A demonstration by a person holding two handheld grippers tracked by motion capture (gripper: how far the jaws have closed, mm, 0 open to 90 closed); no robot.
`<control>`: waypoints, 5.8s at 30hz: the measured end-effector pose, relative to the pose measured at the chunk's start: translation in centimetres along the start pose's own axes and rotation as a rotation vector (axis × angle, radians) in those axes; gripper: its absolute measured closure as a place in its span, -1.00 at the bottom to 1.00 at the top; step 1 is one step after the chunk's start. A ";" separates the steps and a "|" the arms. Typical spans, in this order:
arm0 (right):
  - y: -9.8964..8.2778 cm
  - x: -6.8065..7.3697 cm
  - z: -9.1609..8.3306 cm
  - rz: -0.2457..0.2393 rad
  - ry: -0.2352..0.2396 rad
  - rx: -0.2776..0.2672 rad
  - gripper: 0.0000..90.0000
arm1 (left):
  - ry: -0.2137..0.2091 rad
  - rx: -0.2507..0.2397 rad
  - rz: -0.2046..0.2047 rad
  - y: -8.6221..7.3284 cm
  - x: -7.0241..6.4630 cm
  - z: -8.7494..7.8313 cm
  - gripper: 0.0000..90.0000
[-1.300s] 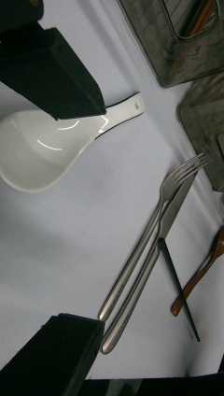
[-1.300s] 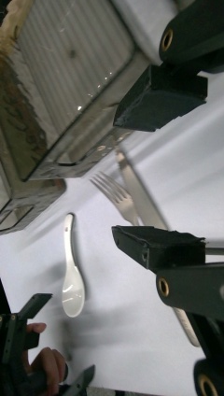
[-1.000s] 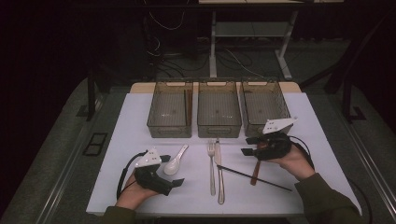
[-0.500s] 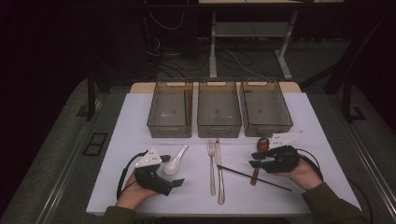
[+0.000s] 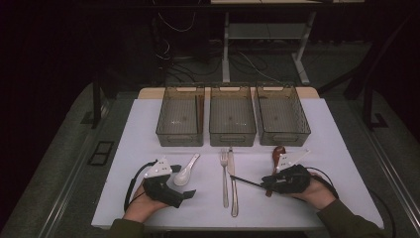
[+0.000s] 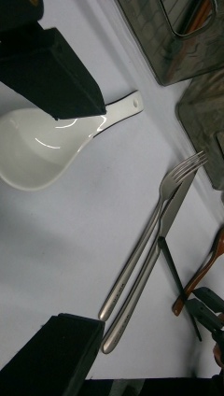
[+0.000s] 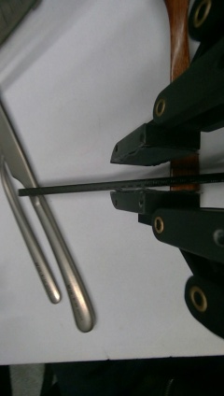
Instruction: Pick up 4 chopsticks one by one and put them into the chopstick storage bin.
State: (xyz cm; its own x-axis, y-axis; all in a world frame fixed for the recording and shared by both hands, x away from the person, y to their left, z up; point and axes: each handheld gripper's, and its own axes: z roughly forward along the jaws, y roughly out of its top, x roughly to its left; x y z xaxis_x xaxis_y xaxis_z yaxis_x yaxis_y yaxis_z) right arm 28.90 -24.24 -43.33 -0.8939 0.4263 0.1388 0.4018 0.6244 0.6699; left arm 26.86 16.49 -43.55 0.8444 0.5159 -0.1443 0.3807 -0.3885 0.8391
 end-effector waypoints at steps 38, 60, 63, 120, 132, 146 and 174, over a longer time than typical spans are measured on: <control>0.0 0.0 0.6 -0.026 -0.031 0.041 0.88 | -0.001 0.004 0.002 0.0 0.0 0.1 -1.00; 2.6 -1.3 -1.0 0.019 -0.026 -0.142 0.89 | 0.000 0.003 0.000 0.0 0.1 0.1 -1.00; 3.2 -1.6 -1.0 0.025 -0.031 -0.164 0.89 | -0.002 0.005 0.000 -0.1 0.2 0.1 -1.00; 18.3 -4.9 3.8 0.056 -0.062 -0.397 0.89 | -0.010 -0.004 -0.007 -0.1 0.2 0.1 -1.00; 22.9 -5.7 6.3 0.077 -0.087 -0.416 0.90 | -0.010 -0.011 -0.010 0.0 0.3 0.0 -1.00; 27.6 -5.6 11.8 0.103 -0.089 -0.395 0.89 | -0.016 -0.022 -0.011 -0.1 0.5 -0.2 -1.00; 29.1 -6.2 17.7 0.132 -0.118 -0.251 0.88 | -0.026 -0.028 -0.015 0.0 0.5 -0.1 -1.00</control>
State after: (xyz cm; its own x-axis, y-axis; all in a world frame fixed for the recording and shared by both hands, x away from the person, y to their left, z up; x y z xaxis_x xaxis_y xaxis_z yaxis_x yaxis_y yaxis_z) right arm 49.69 2.87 -37.61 -0.8024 0.5748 0.1607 0.4379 0.3841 0.8128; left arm 27.24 16.83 -43.54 0.8483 0.5015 -0.1702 0.3829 -0.3588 0.8512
